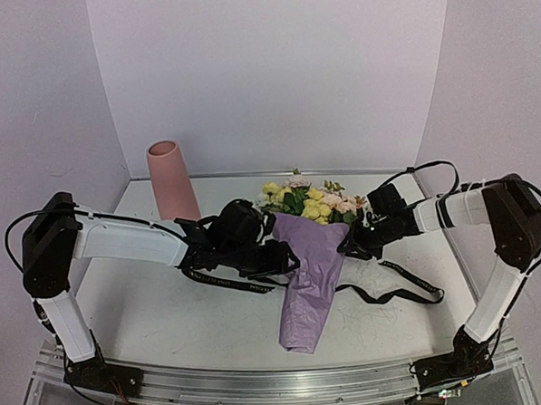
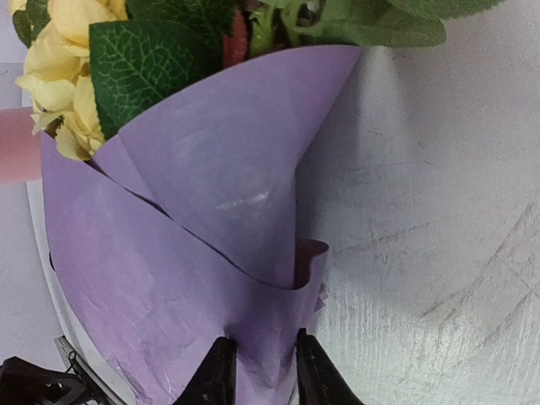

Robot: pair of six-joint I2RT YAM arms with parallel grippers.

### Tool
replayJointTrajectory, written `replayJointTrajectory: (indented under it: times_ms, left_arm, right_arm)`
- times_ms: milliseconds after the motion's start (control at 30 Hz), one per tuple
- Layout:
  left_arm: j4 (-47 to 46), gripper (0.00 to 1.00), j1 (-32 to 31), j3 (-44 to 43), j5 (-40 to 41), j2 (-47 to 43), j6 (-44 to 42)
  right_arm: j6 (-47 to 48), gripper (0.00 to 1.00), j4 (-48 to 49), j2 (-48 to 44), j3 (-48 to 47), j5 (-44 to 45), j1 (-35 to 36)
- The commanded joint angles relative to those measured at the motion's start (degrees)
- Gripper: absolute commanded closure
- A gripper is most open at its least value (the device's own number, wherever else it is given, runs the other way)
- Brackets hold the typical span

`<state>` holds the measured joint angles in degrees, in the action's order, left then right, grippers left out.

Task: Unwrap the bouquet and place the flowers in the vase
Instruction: Unfold the wrapping paper at the center of the board.

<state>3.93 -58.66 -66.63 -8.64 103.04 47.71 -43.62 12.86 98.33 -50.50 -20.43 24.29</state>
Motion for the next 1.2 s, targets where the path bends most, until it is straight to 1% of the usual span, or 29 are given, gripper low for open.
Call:
replayJointTrajectory:
  times_ms: [0, 300, 667, 767, 933, 1033, 1167]
  left_arm:
    - [-1.84, 0.33, 0.28, -1.07, -0.41, 0.14, -1.37]
    - [-1.73, 0.33, 0.39, -1.72, -0.59, 0.77, -1.8]
    - [-1.73, 0.31, 0.39, -0.16, 0.28, -1.27, -1.49]
    - [-1.76, 0.29, 0.39, 0.21, 0.7, -1.87, -1.4]
    - [-1.73, 0.19, 0.39, -0.05, 1.79, -2.87, -1.66]
    - [-1.74, 0.17, 0.38, -0.55, 2.84, -3.71, -2.18]
    - [-1.06, 0.17, 0.39, -0.97, 5.09, -5.15, -2.45]
  right_arm:
    - [-0.56, 0.79, -0.82, 0.03, -0.88, -1.39, -0.09]
    - [-0.03, 0.92, -1.06, -4.47, 0.49, -3.48, -0.12]
    - [-2.07, 0.92, -1.24, -8.19, -1.34, -7.63, 0.43]
    - [-3.28, 0.9, -1.17, -7.7, -3.04, -9.41, 0.8]
    - [-4.42, 0.86, -1.09, -6.76, -7.16, -10.16, 2.72]
    - [-4.92, 0.79, -0.85, -5.72, -9.48, -10.95, 4.17]
    - [-5.41, 0.69, 0.4, -4.3, -11.69, -11.99, 6.03]
